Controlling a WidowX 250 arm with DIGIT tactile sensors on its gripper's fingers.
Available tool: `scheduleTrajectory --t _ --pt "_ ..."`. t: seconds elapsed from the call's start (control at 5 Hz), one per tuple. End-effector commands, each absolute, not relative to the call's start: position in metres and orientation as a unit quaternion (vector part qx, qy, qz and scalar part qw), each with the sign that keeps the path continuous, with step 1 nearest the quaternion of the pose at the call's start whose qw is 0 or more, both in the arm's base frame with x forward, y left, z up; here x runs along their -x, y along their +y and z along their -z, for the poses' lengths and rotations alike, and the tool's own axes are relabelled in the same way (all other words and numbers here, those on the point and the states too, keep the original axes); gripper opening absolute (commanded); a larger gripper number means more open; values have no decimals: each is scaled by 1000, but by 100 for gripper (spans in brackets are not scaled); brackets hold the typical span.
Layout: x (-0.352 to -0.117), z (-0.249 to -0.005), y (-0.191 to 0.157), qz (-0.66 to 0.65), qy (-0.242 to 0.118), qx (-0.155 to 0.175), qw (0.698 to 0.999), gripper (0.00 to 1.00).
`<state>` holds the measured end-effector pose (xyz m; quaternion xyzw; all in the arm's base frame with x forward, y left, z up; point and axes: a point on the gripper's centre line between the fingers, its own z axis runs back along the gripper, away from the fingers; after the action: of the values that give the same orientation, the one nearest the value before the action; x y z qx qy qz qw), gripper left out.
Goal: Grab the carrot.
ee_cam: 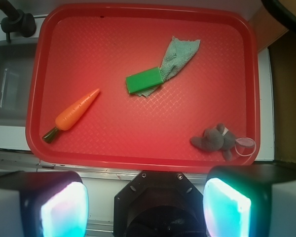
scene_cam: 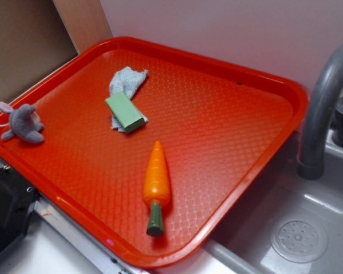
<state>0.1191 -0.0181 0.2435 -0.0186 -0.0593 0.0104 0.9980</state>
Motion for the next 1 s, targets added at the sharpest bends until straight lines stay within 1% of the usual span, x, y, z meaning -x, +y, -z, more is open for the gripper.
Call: scheduleTrajectory --t 0.0,0.2,0.4,0.6,0.8 --pt "-119 -244 -18 -10 -59 19 998 100" --pt "-116 -240 -28 -97 -116 28 988 100" --pt "-115 -235 -40 -174 -145 29 974 100" --pt "-122 -216 -60 -225 -160 28 961 100" --pt "-136 -191 -84 -240 -158 39 957 100"
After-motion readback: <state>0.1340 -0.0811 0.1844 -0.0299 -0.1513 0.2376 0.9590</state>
